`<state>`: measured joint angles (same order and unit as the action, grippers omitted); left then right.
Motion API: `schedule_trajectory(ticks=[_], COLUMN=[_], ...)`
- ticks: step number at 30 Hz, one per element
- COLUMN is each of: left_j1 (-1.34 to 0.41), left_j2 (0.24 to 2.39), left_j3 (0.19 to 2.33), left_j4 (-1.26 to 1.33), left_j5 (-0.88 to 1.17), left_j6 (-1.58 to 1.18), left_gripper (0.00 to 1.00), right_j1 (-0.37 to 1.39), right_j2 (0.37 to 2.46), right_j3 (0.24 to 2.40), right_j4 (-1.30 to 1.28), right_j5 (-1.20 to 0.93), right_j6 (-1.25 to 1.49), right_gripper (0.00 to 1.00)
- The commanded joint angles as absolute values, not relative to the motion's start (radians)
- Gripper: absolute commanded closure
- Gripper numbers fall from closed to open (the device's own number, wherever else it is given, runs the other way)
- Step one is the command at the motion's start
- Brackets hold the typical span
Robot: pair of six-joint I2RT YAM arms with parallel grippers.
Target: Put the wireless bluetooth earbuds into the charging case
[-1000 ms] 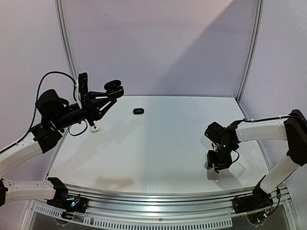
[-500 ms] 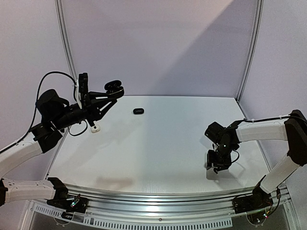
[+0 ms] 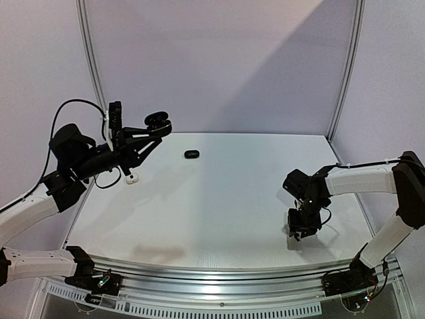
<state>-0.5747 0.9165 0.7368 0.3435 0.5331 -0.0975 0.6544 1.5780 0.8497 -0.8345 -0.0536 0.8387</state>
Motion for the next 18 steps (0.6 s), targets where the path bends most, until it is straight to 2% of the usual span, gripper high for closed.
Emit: schedule_trajectory(ticks=[1,18], left_j1=[-0.563,-0.558], left_j2=[0.921,0.919], left_j3=[0.730,0.727], left_j4=[0.350,0.349], left_j5=[0.537,0.546], left_j6=[-0.084,-0.079], left_gripper=[1.00,1.00], right_j1=[0.659,0.695], right_j2=[1.635,1.707], right_j3=[0.898,0.942], right_j4=[-0.886,-0.929], right_j5=[-0.006,-0.039], right_j6=[0.756,0.558], right_gripper=[0.60,0.59])
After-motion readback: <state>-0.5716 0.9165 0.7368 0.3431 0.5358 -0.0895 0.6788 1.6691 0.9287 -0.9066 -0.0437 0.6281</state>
